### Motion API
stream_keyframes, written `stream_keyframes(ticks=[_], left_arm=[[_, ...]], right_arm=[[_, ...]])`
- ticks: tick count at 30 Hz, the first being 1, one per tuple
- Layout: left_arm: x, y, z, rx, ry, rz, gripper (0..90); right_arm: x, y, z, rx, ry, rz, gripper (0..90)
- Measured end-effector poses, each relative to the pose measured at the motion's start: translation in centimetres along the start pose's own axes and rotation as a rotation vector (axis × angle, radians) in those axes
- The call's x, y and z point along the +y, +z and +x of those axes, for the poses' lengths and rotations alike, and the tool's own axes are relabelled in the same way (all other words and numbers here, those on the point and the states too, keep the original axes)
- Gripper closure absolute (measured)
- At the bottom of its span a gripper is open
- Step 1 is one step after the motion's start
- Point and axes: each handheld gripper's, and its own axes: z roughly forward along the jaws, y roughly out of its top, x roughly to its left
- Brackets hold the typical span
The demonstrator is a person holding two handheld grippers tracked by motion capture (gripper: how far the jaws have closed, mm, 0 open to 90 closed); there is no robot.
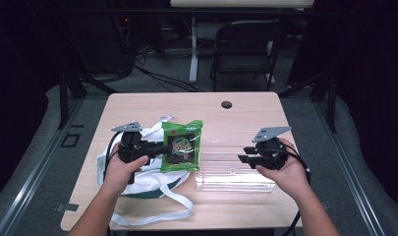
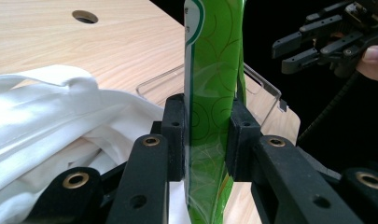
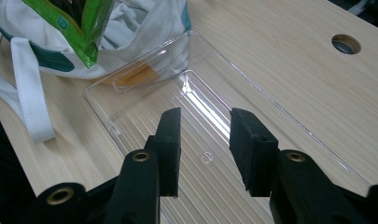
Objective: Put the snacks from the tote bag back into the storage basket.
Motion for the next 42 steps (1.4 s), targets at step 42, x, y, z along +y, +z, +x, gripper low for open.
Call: stream_keyframes(ticks=[42], left_arm=[[-0.5, 2.6, -1.5, -0.078, 0.029, 0.050, 73.5]], right_arm=[[9.1, -0.3, 1.7, 0.081, -0.229, 0.112, 54.9]])
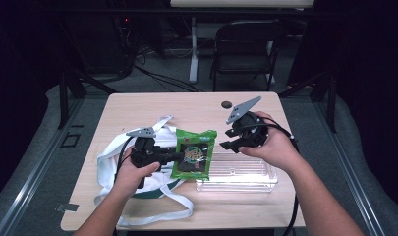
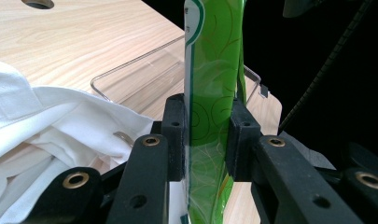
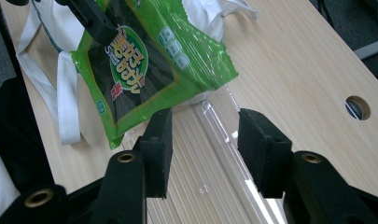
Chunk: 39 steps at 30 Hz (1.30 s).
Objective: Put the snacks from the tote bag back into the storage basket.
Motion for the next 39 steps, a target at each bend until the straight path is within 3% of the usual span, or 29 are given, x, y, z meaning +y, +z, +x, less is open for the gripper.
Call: stream_keyframes(ticks=[15, 34, 39], left_arm=[[-0.2, 0.9, -0.5, -0.020, 0.008, 0.027, 73.5], [-0.4, 1.7, -1.0, -0.040, 0.029, 0.050, 73.5], [-0.4, 1.8, -1.1, -0.043, 0.034, 0.055, 73.5]], right_arm=[[2.3, 0.7, 1.0, -0.007, -0.056, -0.002, 49.6], [3.5, 2.8, 1.9, 0.058, -0.093, 0.034, 48.4], [3.6, 3.6, 2.3, 0.082, -0.107, 0.072, 50.9]])
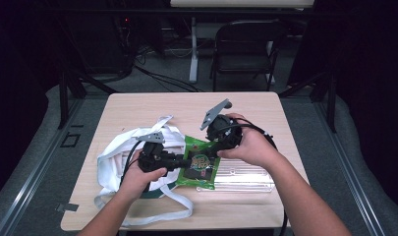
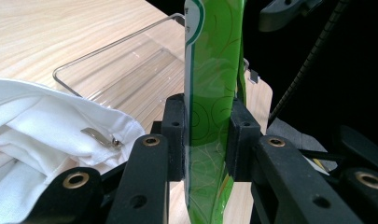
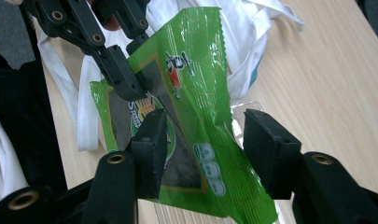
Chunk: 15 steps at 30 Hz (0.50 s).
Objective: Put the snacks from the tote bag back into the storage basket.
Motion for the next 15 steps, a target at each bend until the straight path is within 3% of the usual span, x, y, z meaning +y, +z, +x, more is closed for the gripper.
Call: stream_keyframes(ticks=[15], left_arm=[[0.1, 0.2, -0.6, -0.008, 0.042, 0.006, 73.6]], right_arm=[[0.2, 1.2, 0.2, 0.055, -0.016, 0.053, 58.6]])
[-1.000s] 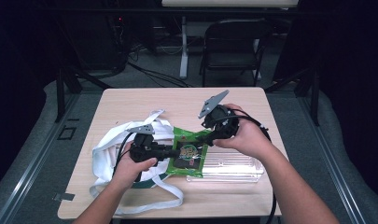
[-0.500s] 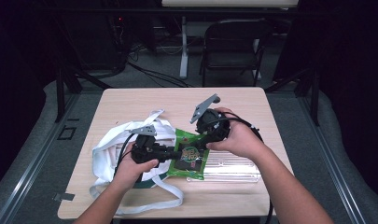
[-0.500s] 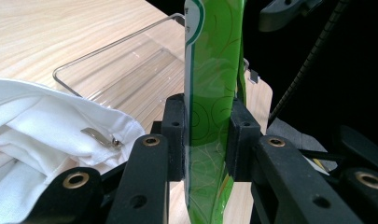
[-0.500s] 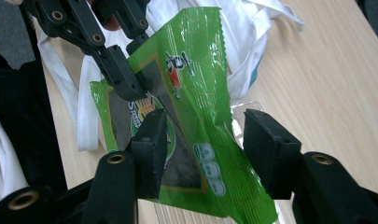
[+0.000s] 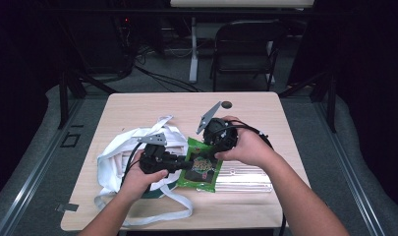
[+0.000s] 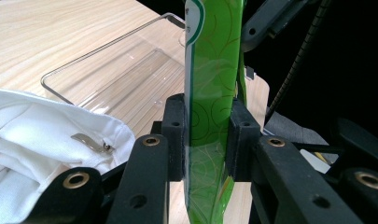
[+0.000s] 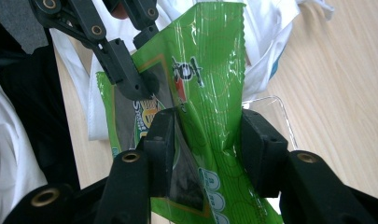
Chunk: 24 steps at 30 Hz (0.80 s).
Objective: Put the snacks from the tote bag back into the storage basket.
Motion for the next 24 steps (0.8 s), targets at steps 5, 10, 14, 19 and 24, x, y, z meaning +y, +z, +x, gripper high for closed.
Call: stream_keyframes(ticks=[5, 10, 14, 19, 24], left_arm=[[0.01, 0.00, 0.00, 0.004, 0.007, 0.003, 73.6], [0.00, 0.03, -0.04, 0.005, 0.012, 0.003, 73.6], [-0.01, 0.17, -0.10, 0.002, 0.023, 0.011, 73.5], [-0.03, 0.22, -0.05, -0.007, 0.017, 0.010, 72.8], [-0.06, 0.24, -0.04, -0.007, 0.013, 0.009, 71.3]], right_arm=[[0.00, 0.13, -0.02, 0.017, 0.000, 0.010, 63.1], [-0.01, 0.09, -0.09, 0.035, -0.003, 0.024, 68.2], [-0.13, 0.04, -0.13, 0.068, -0.003, 0.043, 73.8], [-0.32, 0.02, -0.14, 0.089, 0.007, 0.049, 76.1], [-0.37, -0.05, -0.12, 0.100, 0.003, 0.058, 77.2]])
